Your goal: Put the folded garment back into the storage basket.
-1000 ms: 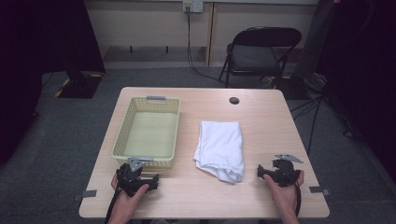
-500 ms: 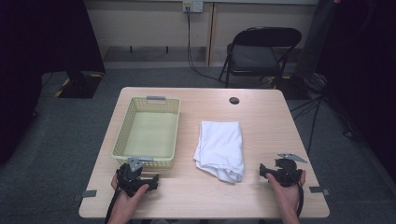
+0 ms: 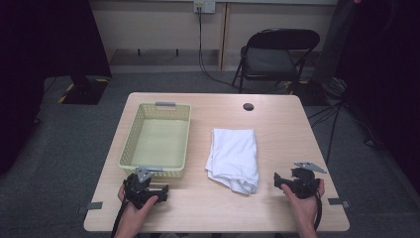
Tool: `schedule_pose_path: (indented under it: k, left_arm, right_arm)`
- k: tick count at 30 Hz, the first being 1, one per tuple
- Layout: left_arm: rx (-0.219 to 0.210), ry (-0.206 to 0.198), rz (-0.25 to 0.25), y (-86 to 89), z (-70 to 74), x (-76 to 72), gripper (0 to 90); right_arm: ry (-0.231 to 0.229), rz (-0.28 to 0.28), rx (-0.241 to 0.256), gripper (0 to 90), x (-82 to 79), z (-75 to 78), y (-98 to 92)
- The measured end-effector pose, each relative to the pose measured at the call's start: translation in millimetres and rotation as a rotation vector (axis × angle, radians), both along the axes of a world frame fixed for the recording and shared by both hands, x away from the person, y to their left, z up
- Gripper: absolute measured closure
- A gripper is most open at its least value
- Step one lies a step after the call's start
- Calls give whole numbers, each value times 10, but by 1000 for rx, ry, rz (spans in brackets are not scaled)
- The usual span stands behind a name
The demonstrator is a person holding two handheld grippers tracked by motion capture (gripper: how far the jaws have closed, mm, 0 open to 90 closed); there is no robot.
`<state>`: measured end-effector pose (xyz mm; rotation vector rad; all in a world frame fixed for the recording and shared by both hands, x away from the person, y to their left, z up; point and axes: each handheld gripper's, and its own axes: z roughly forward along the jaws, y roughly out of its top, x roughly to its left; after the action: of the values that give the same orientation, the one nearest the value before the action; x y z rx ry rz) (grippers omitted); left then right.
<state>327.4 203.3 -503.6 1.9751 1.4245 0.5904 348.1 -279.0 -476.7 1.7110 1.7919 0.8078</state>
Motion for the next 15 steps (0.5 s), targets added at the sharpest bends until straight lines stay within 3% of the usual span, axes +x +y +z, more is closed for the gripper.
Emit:
schedule_pose_path:
  k: [15]
  left_arm:
    - [-1, -1, 6, -5, -1, 2, 0]
  right_arm:
    - [-47, 74, 1, 45, -68, 154, 109]
